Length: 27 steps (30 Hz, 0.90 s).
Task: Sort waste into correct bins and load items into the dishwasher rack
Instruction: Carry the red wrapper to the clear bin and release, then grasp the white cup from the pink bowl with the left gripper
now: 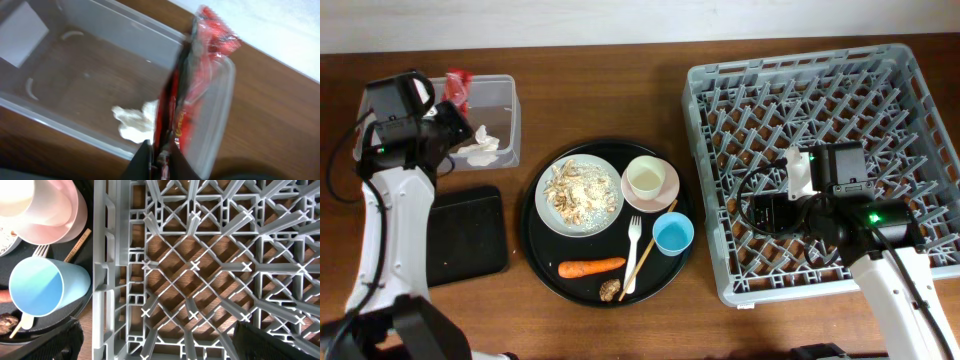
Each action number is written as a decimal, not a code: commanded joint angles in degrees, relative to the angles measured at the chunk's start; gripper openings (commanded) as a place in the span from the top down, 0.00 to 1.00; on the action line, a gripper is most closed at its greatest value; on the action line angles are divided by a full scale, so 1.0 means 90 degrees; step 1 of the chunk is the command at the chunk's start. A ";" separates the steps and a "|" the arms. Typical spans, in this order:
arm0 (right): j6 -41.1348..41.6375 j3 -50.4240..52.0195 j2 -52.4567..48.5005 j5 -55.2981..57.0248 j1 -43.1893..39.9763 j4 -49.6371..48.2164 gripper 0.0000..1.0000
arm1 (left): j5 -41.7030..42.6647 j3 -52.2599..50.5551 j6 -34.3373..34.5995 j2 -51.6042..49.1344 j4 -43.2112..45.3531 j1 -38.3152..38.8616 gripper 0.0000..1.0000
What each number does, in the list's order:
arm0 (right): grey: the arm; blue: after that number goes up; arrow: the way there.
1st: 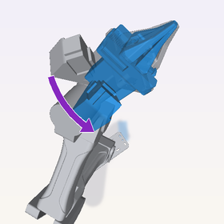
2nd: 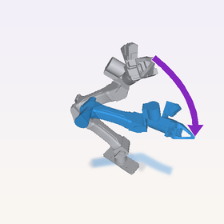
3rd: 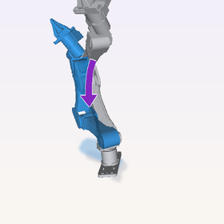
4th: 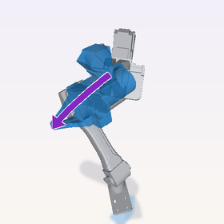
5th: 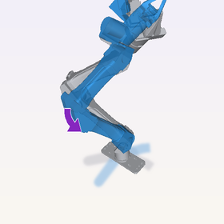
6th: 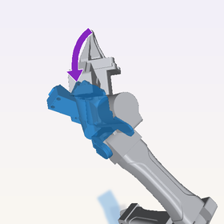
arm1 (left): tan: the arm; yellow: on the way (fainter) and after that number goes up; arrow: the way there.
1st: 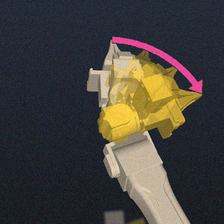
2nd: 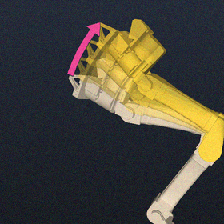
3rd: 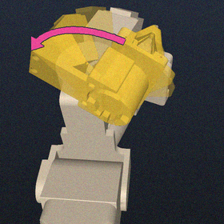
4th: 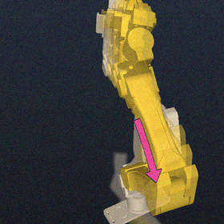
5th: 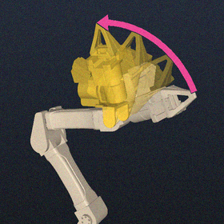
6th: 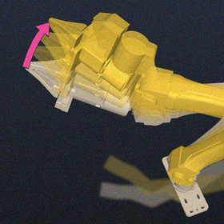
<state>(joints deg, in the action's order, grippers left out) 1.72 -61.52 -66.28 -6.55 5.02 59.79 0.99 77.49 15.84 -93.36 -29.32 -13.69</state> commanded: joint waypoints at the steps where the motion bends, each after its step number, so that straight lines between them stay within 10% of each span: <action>1: 0.0056 -0.0117 -0.0005 -0.0036 -0.0019 -0.0017 0.01 | -0.0379 0.0085 -0.0061 -0.0478 0.0185 -0.0010 0.56; 6: 0.0056 -0.0117 -0.0007 -0.0036 -0.0019 -0.0012 0.01 | -0.0381 0.0095 -0.0287 -0.0561 0.0571 -0.0010 0.27; 16: 0.0056 -0.0117 -0.0007 -0.0036 -0.0019 -0.0068 0.01 | 0.1260 0.0270 -0.0296 -0.0172 -0.1158 0.0899 0.40; 27: 0.0056 -0.0117 -0.0007 -0.0034 -0.0019 0.0112 0.01 | 0.0894 0.0270 -0.0189 -0.0542 -0.1345 0.3657 0.39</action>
<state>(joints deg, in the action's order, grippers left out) 1.74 -61.52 -66.30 -6.52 5.02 60.38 11.22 79.13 13.87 -96.75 -42.24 15.49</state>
